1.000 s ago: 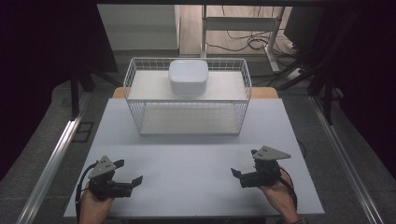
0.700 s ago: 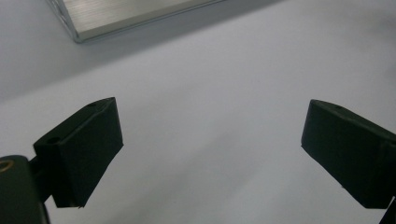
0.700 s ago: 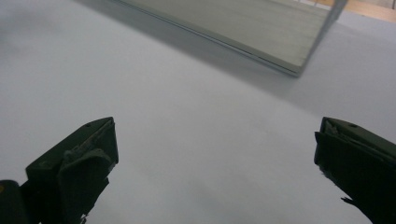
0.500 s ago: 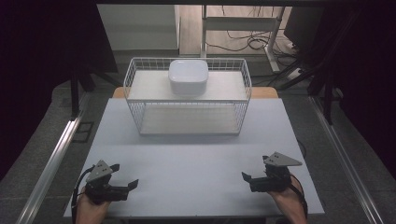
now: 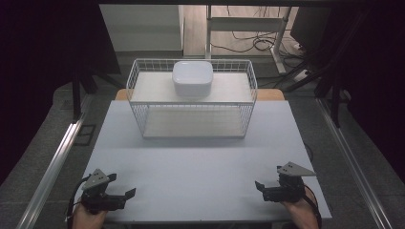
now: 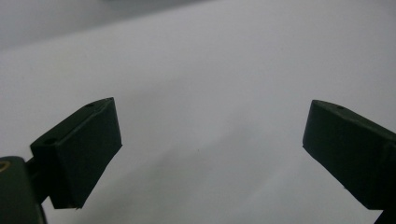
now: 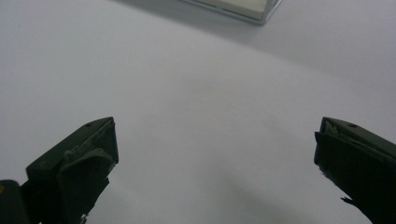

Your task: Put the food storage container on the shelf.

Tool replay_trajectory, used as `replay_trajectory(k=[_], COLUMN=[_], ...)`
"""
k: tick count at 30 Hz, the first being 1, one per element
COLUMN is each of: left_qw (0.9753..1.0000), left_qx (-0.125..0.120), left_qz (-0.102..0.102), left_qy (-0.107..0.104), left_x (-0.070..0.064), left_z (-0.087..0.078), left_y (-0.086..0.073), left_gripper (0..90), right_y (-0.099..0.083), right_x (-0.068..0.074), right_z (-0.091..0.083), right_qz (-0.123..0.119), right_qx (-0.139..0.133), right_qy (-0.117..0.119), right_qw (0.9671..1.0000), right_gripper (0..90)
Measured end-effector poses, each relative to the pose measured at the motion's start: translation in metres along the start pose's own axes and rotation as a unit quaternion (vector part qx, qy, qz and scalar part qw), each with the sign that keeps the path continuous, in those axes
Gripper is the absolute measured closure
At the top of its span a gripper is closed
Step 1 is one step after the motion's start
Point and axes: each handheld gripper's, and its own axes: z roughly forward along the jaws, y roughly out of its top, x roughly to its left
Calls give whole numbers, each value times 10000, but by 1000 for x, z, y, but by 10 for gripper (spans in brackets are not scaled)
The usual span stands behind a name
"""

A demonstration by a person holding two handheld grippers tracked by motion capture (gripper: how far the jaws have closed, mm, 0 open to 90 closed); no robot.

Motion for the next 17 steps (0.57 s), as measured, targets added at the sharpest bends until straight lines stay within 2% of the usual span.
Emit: replay_trajectory(k=[6,10,13,17], left_qw=[9995,9994,9994,9993], left_qx=[235,246,259,291], left_qz=[-127,-204,-211,-205], left_qy=[-145,-136,-128,-122], left_x=[4,5,5,5], left_z=[7,7,7,8], left_y=[-4,-4,-4,-3], left_gripper=[23,21,21,21], right_y=[-9,-13,-15,-15], right_x=[-2,-2,-1,1], right_z=[2,5,9,12], right_qz=[101,170,125,46], right_qx=[149,307,476,541], right_qy=[17,67,82,30], right_qw=[9998,9994,9988,9985], right_gripper=[0,0,0,0])
